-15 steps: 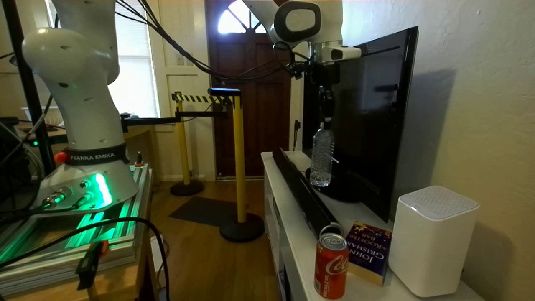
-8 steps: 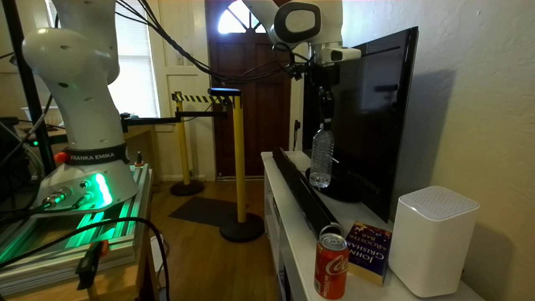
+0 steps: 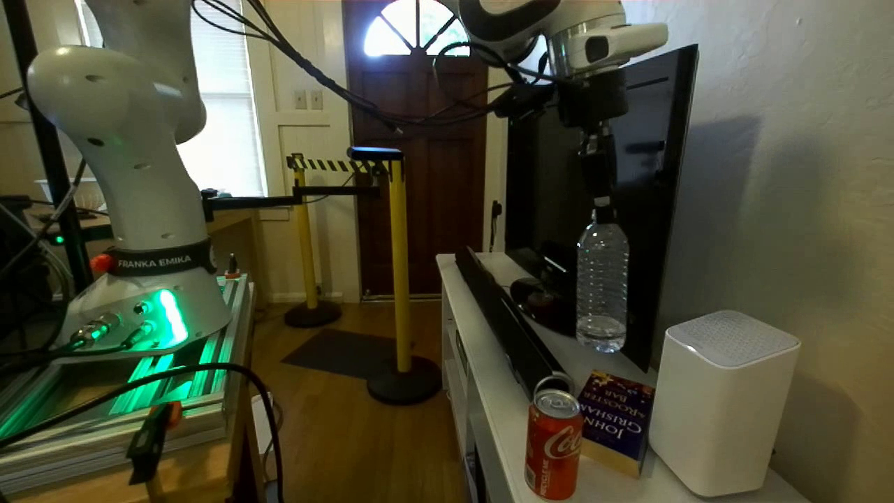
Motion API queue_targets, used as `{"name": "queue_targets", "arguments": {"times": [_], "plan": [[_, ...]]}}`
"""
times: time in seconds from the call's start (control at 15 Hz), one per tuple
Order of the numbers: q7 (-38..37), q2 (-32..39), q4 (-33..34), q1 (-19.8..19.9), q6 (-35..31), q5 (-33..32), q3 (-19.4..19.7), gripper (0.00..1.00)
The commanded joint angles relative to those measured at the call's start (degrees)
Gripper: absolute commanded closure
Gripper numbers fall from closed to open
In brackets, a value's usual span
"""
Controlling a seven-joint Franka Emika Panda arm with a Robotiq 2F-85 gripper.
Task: Move the clear bottle to the right.
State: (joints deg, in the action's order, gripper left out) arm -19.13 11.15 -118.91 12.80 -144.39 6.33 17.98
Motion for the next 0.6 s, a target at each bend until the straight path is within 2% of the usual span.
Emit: {"name": "queue_targets", "arguments": {"times": [0.0,0.53], "plan": [[-6.0,-1.3,-1.1,2.0,-3.8,-1.4,2.9,0.92],[-14.6,2.4,-0.5,2.5,-6.3,-4.9,7.2,0.92]]}}
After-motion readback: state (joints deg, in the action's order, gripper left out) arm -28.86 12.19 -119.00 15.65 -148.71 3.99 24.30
